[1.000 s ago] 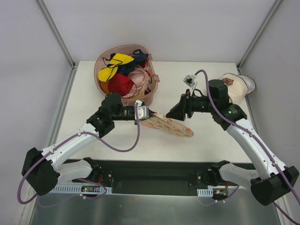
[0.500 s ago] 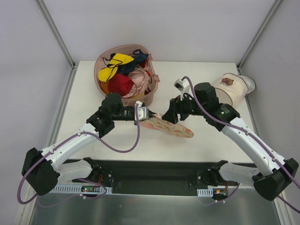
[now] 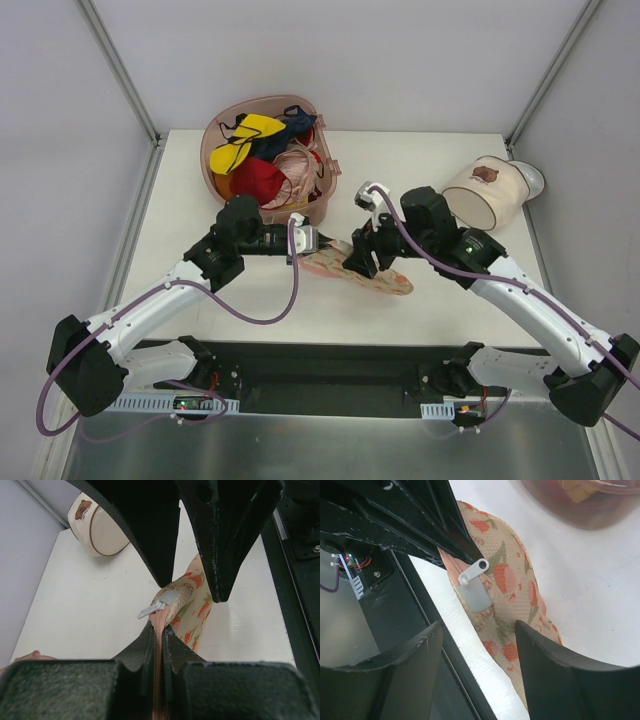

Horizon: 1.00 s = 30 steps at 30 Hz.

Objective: Unzip the laundry bag and remove the bra

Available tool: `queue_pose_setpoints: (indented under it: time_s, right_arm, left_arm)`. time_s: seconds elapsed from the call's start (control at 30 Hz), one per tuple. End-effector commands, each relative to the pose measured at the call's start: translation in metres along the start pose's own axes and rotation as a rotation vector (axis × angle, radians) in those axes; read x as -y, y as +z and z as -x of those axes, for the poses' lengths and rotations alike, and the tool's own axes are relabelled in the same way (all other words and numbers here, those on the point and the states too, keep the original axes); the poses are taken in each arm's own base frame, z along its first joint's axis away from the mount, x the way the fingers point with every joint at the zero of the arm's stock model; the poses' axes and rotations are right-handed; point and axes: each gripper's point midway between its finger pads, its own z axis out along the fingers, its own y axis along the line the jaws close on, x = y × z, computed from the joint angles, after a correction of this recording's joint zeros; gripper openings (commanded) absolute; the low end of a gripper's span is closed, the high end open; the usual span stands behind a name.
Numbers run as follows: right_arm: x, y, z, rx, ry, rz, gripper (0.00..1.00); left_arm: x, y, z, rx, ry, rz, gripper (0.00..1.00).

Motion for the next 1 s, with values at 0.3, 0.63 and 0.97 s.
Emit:
queue_pose_setpoints:
  time_s: [0.3,0.63,0.97]
  right_arm:
    - [0.007,0.021,0.021,0.086,-0.031,-0.047,0.15]
    - [0.053,0.010,0.033,0.081,-0.302,-0.365,0.01]
    - [0.016,-0.001,0.031,0.154,-0.571,-0.343,0.01]
  left_arm:
    - [-0.007,-0.001,0.031,0.075,0.053,0.008,0.00]
    - [-0.006,-0.005,0.028,0.067,0.008,0.041,0.38]
    - [-0.025,-0.029,0.028,0.035,-0.109,0.265,0.73]
